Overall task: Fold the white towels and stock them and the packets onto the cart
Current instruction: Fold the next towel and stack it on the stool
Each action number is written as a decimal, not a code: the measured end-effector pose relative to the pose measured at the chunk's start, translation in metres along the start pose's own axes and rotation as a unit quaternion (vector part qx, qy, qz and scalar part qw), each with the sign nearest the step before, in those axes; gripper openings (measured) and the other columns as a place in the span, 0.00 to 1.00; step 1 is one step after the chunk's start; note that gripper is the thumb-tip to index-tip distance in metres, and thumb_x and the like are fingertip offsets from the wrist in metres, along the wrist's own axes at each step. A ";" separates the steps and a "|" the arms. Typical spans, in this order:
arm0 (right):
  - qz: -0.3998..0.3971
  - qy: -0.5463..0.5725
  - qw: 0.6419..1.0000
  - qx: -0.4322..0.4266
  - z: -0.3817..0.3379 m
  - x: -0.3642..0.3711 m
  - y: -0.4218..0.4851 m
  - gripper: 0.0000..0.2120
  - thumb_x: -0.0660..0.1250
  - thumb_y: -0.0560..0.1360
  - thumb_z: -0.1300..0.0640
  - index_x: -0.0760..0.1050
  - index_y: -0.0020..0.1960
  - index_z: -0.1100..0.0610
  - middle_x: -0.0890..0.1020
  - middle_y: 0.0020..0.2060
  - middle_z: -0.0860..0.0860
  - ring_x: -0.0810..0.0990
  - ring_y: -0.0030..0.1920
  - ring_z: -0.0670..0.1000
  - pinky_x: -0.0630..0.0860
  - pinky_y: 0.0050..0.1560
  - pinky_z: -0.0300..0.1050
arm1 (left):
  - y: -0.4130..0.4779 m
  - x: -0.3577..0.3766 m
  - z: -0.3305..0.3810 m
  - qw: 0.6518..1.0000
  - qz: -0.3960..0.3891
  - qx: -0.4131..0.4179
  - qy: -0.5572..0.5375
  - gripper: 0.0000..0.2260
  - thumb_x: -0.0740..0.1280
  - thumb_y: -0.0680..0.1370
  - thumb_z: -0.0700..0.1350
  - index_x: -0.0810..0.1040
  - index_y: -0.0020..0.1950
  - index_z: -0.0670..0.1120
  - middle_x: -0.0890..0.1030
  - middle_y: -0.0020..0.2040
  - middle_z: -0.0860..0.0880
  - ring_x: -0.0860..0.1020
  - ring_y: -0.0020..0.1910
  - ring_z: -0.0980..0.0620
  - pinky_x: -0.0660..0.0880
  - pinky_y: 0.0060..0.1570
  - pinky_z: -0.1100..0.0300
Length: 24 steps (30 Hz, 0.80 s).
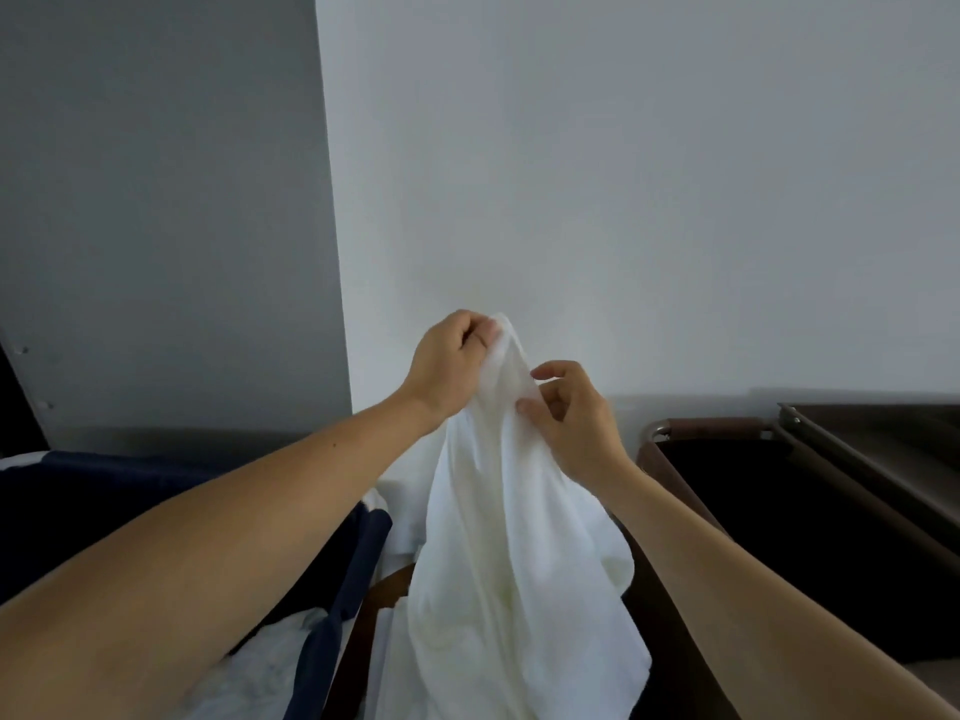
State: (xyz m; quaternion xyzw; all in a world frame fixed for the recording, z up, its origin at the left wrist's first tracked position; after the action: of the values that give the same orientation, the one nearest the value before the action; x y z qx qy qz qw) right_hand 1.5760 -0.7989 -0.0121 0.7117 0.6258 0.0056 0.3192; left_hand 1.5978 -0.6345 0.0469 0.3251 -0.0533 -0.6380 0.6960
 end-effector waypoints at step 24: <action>0.066 -0.012 0.998 0.021 -0.020 -0.050 0.007 0.09 0.69 0.78 0.51 0.78 0.41 0.53 0.73 0.30 0.47 0.69 0.30 0.43 0.67 0.31 0.32 | 0.058 -0.019 0.100 0.982 0.099 0.159 -0.020 0.15 0.64 0.82 0.51 0.78 0.48 0.39 0.77 0.38 0.53 0.72 0.35 0.62 0.70 0.38 0.69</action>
State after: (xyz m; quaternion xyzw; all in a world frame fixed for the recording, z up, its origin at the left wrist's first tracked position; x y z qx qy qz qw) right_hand 1.5632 -0.8350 0.0272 0.7579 0.5736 0.0048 0.3108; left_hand 1.5954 -0.6572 0.1620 0.4117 -0.2001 -0.5559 0.6938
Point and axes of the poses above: each hand's wrist, its own y-axis towards the middle knuckle, its own x-axis out of the palm, z = x × y, the point moved 7 cm from there along y, towards the middle knuckle
